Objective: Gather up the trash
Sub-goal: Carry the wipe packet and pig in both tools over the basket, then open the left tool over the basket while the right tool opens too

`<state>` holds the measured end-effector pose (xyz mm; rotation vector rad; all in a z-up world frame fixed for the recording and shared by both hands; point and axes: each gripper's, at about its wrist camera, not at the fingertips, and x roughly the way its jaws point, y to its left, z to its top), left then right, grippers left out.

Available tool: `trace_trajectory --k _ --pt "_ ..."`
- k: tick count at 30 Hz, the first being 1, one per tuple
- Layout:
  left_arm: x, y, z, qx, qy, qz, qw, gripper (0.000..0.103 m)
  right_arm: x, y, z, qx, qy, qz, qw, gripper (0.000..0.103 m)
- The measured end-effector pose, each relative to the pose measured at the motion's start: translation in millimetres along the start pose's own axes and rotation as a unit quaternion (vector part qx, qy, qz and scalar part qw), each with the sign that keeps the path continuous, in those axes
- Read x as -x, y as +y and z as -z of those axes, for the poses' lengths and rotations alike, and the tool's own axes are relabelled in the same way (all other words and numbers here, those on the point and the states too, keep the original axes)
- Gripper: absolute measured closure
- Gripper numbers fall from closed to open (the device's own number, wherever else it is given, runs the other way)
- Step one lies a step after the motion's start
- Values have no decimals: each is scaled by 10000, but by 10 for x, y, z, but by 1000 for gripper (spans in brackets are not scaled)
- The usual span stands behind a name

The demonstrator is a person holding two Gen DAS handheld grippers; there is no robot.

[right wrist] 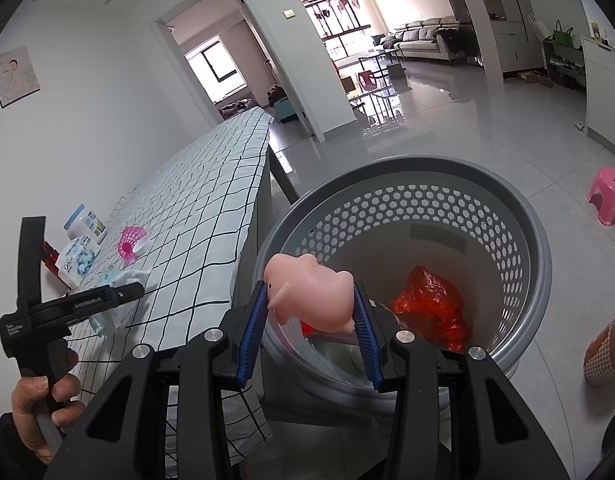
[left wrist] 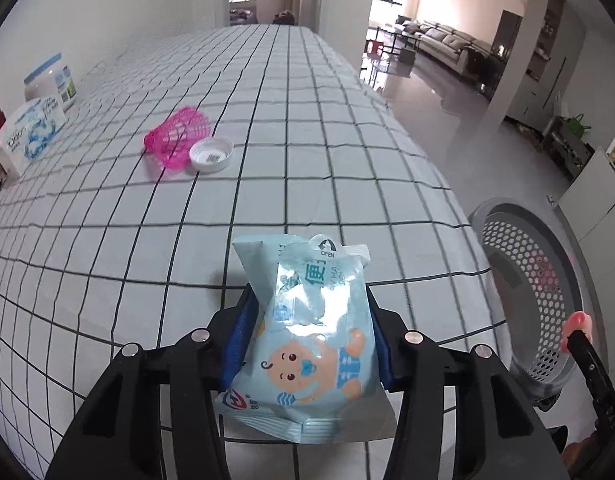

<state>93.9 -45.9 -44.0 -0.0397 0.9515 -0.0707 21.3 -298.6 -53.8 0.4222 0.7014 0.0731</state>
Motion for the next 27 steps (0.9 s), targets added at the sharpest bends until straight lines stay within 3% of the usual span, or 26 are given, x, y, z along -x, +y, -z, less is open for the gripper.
trace_trajectory --k 7,17,27 --pt "209 -477 -46 -667 -327 394 9965 54 36 -107 -28 -26 -51 188 9998 62" --pt "75 -1218 -90 -1319 -341 1224 9831 54 -13 -347 -184 38 -10 607 9981 62" --pt "-198 -1550 7 -1636 -113 1254 9784 50 -132 -466 -252 40 107 655 9978 62"
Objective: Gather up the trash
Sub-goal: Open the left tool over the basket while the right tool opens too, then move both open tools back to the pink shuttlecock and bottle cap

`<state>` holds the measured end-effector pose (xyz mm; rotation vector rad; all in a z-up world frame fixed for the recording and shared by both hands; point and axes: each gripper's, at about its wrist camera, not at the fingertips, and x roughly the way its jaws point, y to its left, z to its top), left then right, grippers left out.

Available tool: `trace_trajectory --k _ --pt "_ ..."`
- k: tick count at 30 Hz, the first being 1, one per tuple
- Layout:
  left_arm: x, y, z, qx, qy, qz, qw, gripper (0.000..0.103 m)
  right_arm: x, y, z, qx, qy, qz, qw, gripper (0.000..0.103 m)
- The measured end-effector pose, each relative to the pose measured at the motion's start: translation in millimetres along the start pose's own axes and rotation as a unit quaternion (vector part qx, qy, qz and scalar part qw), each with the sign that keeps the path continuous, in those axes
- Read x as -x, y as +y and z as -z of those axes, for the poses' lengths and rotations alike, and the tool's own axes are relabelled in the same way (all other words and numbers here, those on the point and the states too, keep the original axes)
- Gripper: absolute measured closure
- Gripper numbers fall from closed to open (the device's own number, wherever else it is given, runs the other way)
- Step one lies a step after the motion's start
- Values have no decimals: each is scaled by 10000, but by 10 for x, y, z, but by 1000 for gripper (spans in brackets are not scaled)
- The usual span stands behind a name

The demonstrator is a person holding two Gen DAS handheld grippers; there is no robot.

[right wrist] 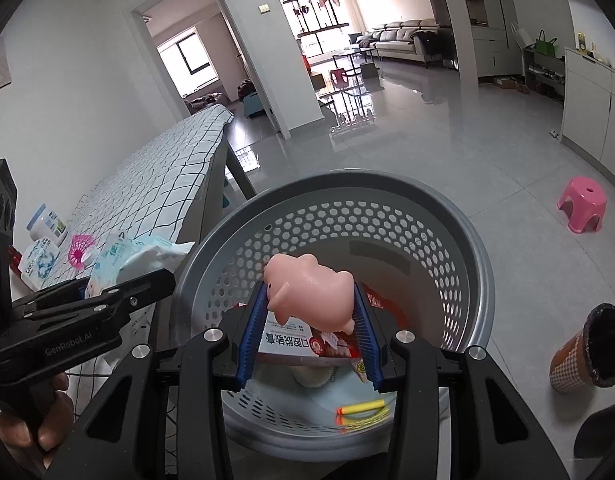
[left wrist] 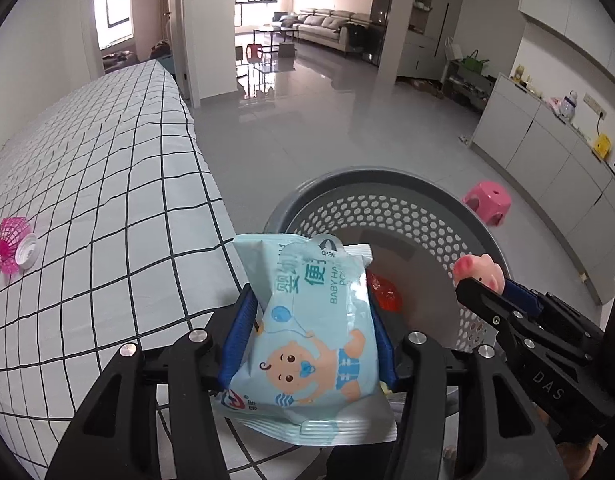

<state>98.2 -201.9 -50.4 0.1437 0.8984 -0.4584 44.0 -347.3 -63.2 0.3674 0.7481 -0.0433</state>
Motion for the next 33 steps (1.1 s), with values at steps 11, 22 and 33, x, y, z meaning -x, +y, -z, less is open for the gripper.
trace_trajectory --k 11,22,33 --pt "70 24 -2 -13 -132 -101 9999 28 83 -33 11 -39 -126 74 9999 46" --pt "124 110 1 38 -175 -92 9998 28 130 15 25 -59 -120 98 9999 46" --pt "314 281 6 146 -440 -233 9987 24 193 174 11 19 -130 63 9999 46"
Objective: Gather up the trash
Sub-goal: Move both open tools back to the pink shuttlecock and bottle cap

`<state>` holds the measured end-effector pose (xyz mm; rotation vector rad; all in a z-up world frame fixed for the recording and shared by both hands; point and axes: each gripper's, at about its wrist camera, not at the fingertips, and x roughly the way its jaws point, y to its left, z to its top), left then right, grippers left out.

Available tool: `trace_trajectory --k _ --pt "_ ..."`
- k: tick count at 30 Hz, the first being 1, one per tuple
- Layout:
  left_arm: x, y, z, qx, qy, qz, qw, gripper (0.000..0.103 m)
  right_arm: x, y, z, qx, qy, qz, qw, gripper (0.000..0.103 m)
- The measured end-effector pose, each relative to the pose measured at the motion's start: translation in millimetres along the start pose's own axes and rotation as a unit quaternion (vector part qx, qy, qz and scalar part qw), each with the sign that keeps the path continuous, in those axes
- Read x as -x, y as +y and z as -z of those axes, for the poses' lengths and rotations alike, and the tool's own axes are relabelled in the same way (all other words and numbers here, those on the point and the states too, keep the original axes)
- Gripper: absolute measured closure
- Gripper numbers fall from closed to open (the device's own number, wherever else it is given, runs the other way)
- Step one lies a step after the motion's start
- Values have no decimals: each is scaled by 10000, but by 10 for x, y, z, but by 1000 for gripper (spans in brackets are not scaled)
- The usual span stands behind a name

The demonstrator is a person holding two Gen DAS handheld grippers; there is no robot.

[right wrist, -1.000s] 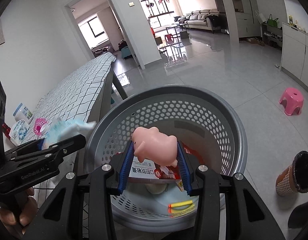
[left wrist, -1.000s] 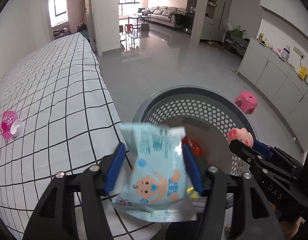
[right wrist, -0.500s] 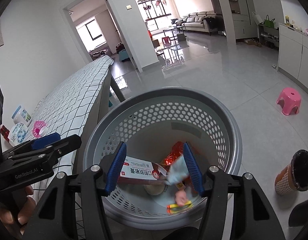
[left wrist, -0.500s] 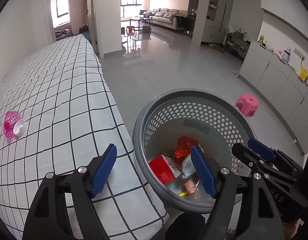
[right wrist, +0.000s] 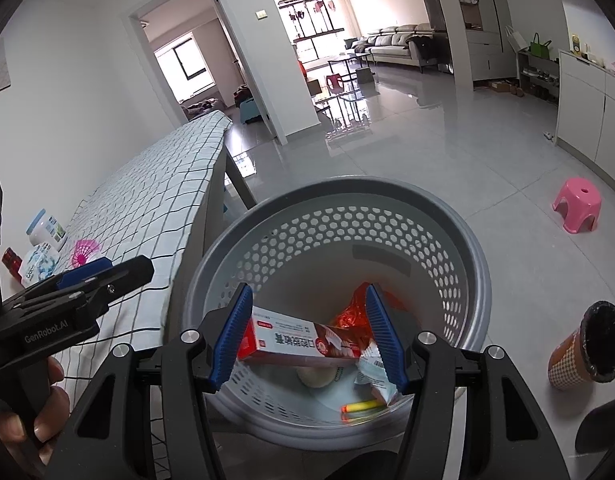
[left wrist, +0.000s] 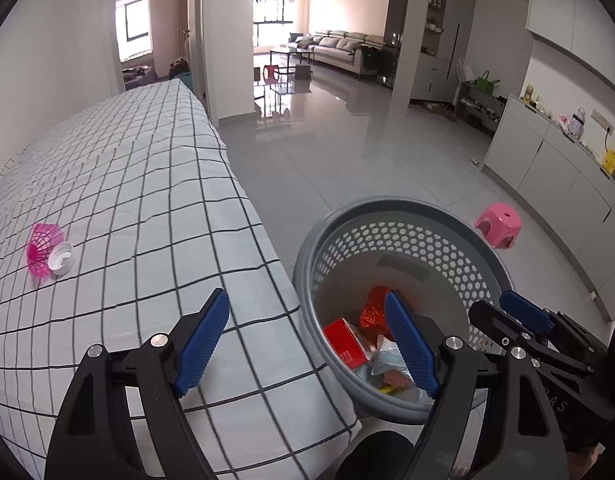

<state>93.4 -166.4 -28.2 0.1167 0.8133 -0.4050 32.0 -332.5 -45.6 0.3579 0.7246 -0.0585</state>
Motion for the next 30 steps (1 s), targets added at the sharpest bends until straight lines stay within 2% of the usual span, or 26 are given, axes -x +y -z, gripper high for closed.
trace_trajectory --k 9,15,25,30 --pt "377 429 28 162 -475 -382 9980 8 17 514 -52 354 -82 -238 9991 40" --pt "570 939 43 423 -599 -696 9949 6 -76 952 -72 646 -111 -465 9968 37" --pt "681 2208 223 963 -561 -1683 9794 6 -487 1953 -89 1343 209 -956 9861 32" --pt "642 2738 337 1434 -477 -1962 9688 6 -765 2439 -98 1659 403 -1150 9786 32"
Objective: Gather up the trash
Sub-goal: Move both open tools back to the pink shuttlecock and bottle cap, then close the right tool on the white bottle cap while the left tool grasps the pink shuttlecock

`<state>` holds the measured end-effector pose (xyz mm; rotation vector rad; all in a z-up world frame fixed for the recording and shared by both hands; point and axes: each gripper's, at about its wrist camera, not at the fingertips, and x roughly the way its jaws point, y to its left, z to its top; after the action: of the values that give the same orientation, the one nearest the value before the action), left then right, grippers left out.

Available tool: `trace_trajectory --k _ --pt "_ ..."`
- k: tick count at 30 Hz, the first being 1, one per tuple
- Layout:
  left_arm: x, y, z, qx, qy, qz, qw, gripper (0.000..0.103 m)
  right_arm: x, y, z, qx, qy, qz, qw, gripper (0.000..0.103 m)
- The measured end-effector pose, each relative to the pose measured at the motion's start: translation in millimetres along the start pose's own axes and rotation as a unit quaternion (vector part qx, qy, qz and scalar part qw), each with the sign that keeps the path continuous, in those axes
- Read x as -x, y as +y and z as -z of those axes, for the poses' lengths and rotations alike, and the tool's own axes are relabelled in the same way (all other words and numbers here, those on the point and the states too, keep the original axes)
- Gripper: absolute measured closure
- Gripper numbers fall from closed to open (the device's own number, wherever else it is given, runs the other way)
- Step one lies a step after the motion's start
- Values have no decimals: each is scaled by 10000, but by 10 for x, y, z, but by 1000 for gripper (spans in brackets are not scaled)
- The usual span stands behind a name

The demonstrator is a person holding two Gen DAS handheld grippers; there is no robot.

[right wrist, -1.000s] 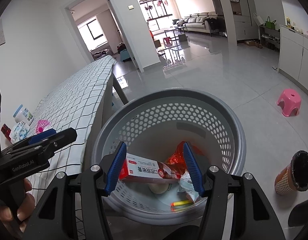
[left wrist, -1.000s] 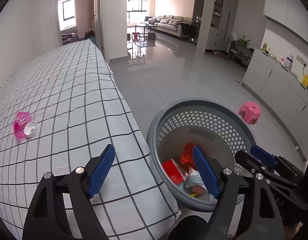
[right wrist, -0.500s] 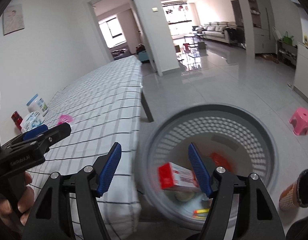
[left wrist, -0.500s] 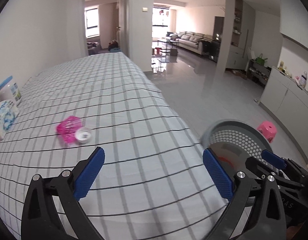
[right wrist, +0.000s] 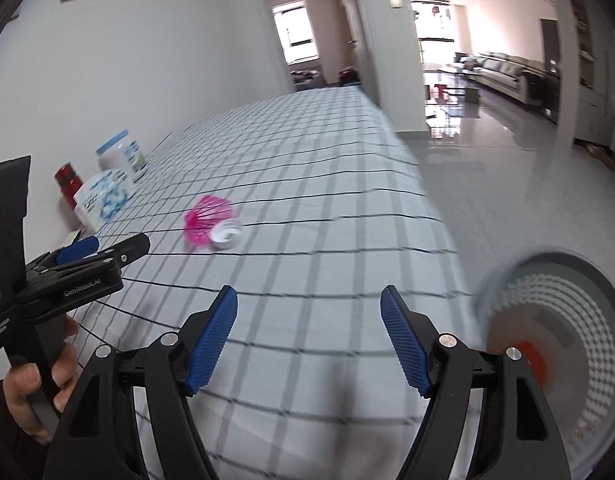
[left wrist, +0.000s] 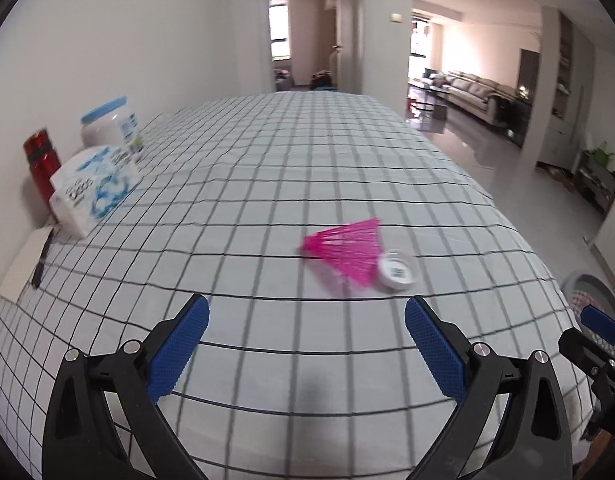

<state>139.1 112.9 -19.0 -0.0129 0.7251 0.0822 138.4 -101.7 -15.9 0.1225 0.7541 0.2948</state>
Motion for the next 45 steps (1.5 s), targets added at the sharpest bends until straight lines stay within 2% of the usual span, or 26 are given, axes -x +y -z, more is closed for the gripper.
trace_trajectory --k 7,13,17,26,29,31,34,40,45 --pt "-146 323 -21 332 -79 -319 9989 6 -479 396 -245 524 244 -66 9983 32" --pt "-138 461 -86 488 -108 -375 9980 6 -808 475 -380 642 479 -53 9968 32" --pt "-126 557 -97 710 -68 -257 9971 6 -1020 590 -447 851 645 -23 9943 32" --pt "-135 661 -117 951 8 -246 9952 6 -1383 826 -533 1243 867 96 9884 32" --pt "-150 668 -119 951 32 -227 9952 6 -1432 868 -537 1328 892 73 9871 36" --pt "-154 654 -114 924 40 -227 9955 6 -1479 902 -536 1384 958 55 9857 50" --pt "-162 634 -108 880 59 -244 9958 6 -1513 936 -531 1417 1006 -22 9848 63" --pt "-179 602 -103 801 67 -262 9964 6 -1381 907 -478 1314 914 -153 9870 63" --pt "-202 486 -72 605 80 -202 9979 6 -1063 755 -384 838 596 -127 9946 63"
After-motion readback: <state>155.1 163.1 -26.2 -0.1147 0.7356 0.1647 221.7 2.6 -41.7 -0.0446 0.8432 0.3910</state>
